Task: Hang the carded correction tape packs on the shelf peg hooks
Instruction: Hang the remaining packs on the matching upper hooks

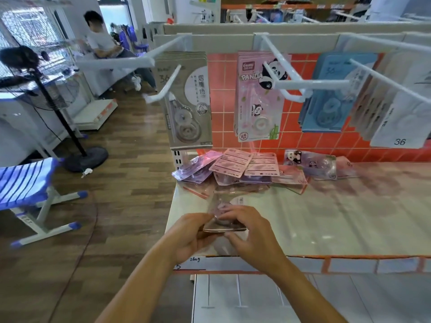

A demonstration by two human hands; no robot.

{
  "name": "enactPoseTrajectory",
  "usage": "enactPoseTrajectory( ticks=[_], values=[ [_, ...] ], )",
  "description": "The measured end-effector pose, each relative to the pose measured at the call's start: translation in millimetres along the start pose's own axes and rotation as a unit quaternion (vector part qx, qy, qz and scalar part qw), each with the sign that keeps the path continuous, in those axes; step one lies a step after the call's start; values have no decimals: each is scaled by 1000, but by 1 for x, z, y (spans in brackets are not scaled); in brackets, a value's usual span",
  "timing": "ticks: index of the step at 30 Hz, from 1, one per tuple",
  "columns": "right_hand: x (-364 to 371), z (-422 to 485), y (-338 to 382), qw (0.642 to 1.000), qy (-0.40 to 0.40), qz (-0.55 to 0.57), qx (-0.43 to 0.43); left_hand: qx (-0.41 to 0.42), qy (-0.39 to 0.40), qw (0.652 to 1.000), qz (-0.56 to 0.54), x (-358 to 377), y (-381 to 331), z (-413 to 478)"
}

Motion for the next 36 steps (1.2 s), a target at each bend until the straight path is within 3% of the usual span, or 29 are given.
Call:
enactPoseTrajectory(
  ticks=[3, 6, 9, 12, 16, 20, 29, 36],
  values=[
    [-10, -6, 9, 992, 5, 116, 53, 11, 53, 998, -38, 1, 3, -16],
    [-34, -6, -3, 969, -120, 155, 153, 43, 84, 995, 19, 0, 1, -33],
    [-41, 3, -11, 932, -158, 221, 241, 97, 85, 988, 84, -3, -4, -46],
    [-38, 13, -3, 893, -157, 330, 262, 166, 48, 973, 152, -6, -16, -57],
    [-50, 25, 27, 906, -176, 322, 213, 236, 5, 954, 182, -8, -32, -72],
    [-62, 39, 60, 919, -181, 316, 150, 292, -19, 949, 119, -9, -50, -88],
    [-79, 60, 133, 942, -159, 295, 0, 405, -14, 912, 72, -14, -87, -123],
    [-83, 69, 182, 962, -162, 193, -105, 470, 1, 881, 46, -26, -107, -142]
  ],
)
Point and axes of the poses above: each hand's wrist, its own z-axis towards the middle knuckle, its own x-axis out of the palm, y = z × x, the point moved 8 cm from there along z, towards the middle knuckle, and after that the axes turned 5 degrees about z, right-handed, at the moved point
